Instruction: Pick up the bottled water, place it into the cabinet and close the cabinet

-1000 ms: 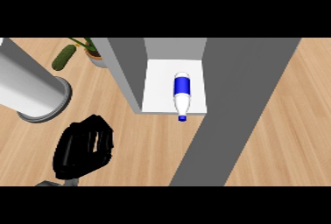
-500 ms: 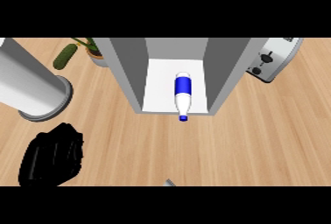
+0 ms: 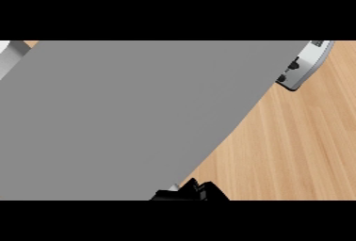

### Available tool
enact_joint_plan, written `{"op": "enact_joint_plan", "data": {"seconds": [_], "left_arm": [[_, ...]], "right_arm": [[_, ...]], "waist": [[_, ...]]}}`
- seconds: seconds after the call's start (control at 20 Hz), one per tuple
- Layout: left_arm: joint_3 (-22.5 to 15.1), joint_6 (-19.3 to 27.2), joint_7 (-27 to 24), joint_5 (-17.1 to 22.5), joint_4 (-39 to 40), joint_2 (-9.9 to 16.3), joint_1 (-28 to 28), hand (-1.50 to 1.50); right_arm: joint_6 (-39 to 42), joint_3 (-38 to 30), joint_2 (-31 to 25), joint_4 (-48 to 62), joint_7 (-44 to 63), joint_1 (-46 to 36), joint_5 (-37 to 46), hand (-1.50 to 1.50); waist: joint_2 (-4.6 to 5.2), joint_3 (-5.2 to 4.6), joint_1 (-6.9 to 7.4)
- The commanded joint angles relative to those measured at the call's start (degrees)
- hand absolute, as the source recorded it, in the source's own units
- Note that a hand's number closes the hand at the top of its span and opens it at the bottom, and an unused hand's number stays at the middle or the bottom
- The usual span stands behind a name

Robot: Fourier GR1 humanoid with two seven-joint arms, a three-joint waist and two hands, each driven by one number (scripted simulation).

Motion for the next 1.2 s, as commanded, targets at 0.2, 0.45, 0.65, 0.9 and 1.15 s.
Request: {"op": "enact_joint_plan", "data": {"seconds": [0.2, 0.45, 0.65, 0.9, 1.15], "left_arm": [[4.02, -5.72, -0.85, 2.07, 2.05, 2.20, 1.38, 1.50], [5.35, -6.60, 0.02, 2.26, -2.00, 3.67, 6.05, 1.50], [6.85, -8.59, -1.86, 1.08, 0.20, 2.56, 6.84, 1.50], [7.57, -10.33, -2.04, 1.96, 2.81, 2.69, 5.37, 1.50], [5.87, -9.54, -1.55, 0.29, 0.41, 2.21, 5.71, 1.50]], "right_arm": [[-0.23, -16.83, 8.39, 25.67, -6.73, -15.85, -14.93, 1.50], [7.09, -24.40, 8.51, 38.55, -15.60, -17.33, -24.21, 1.50], [13.83, -31.00, 8.53, 49.34, -18.53, -23.39, -25.66, 1.50], [18.99, -34.80, 4.71, 58.00, -23.42, -24.33, -26.38, 1.50], [23.01, -36.61, 1.64, 60.62, -27.77, -23.79, -27.13, 1.50]], "waist": [[0.54, 0.14, -0.29], [0.29, 0.23, -0.37], [0.06, 0.19, -1.41], [0.58, 0.14, -0.97], [1.03, 0.16, -0.21]]}}
